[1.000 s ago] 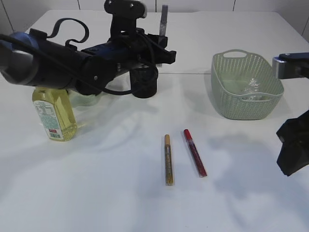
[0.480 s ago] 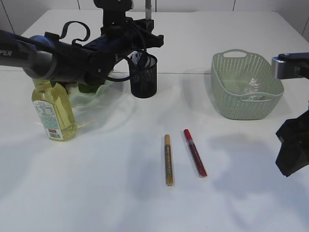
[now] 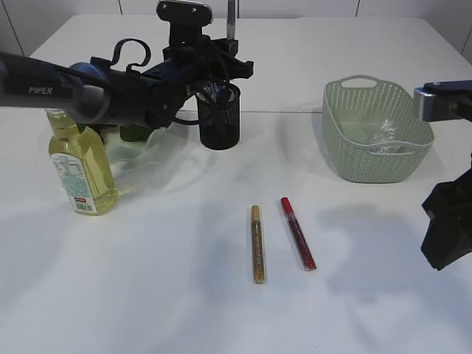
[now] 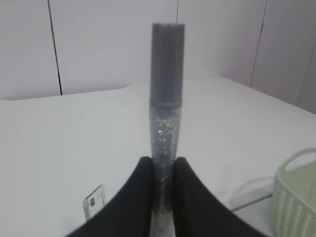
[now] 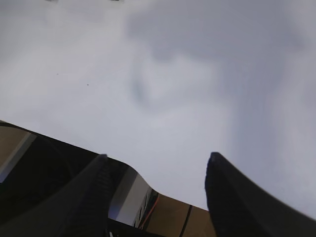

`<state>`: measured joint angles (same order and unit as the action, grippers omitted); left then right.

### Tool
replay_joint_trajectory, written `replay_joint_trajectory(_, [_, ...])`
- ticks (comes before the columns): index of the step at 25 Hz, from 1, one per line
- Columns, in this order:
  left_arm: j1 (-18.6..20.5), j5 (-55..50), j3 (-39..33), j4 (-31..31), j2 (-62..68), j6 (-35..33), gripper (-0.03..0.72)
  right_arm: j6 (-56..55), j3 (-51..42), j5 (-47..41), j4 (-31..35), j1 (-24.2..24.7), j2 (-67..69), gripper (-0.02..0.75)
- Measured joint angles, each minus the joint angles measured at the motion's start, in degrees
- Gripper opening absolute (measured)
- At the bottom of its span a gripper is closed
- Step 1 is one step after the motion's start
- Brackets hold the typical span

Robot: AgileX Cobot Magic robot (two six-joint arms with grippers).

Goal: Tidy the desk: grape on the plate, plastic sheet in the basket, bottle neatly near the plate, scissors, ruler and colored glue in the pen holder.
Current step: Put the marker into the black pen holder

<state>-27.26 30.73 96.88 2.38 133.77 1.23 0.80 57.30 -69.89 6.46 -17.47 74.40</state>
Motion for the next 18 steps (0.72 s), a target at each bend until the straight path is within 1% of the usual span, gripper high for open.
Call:
replay_joint_trajectory(4, [0.3,-1.4,1.3,0.0,1.6,-1.2,0.073,0.3,0.0,0.0,0.5,0.0,0.0,0.475])
replay_joint_trajectory(18, [1.6,-4.2,1.4,0.0,3.3,-1.6,0.081,0.7,0.0,0.0,1.4,0.0,0.0,0.475])
